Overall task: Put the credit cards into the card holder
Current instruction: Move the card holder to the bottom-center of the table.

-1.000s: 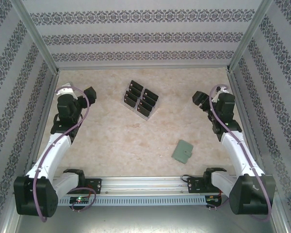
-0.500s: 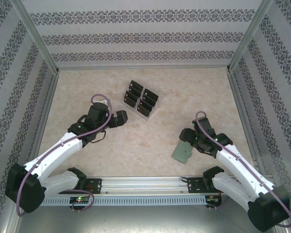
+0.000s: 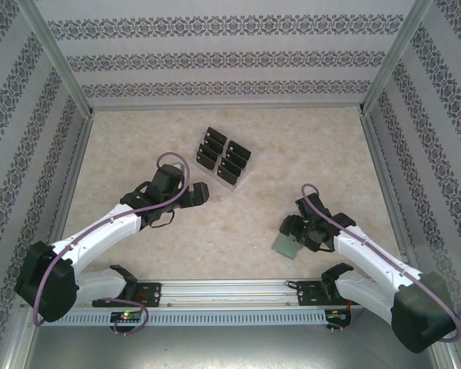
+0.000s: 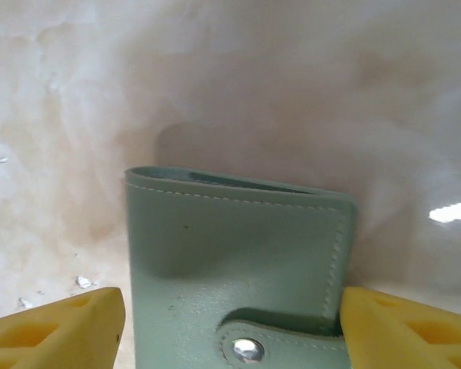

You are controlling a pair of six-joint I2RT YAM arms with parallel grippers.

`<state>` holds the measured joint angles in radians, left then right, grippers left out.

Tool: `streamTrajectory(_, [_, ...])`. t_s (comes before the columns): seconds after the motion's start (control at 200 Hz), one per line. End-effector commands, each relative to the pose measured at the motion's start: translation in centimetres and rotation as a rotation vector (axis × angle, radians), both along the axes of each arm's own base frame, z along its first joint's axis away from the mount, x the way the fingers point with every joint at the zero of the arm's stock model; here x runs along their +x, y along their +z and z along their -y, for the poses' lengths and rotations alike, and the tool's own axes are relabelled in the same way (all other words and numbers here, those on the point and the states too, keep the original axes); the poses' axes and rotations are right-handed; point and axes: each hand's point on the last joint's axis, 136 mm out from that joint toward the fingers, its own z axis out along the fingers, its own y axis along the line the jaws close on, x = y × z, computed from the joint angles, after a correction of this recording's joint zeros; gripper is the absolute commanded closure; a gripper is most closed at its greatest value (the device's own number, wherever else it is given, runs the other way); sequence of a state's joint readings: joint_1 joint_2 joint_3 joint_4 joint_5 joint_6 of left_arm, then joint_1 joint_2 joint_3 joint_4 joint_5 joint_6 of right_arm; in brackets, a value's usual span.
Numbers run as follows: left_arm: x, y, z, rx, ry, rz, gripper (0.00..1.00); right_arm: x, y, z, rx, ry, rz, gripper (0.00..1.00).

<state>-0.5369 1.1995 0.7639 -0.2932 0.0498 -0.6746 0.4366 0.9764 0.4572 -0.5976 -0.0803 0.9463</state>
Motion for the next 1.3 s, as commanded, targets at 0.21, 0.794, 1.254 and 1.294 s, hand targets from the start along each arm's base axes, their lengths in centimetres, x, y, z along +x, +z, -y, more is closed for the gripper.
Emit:
streamTrajectory(0.21, [-0.4,0.2,0.3,-0.001,-0.013,0.006,0.00,2.2,1.3,-6.3,0.226,0.089,0.066,0.35])
streamTrajectory(0.794, [-1.5,-1.4,-0.8,0.026,0.060,-0.079,0.00,7.1,5.1,-17.0,0.010,0.433,0.177,0.41])
streamTrajectory(1.254, [-2.3,-1.6,-1.1,-0.065,0.137,-0.094,0.00,0.9,2.2,-13.9,-0.206,0.894,0.104,0.58])
streamTrajectory(1.294, [-2.3,-1.5,-1.1,-0.068,0.139,-0.094,0.00,0.7,2.0,-14.0,-0.220,0.912,0.095,0.58])
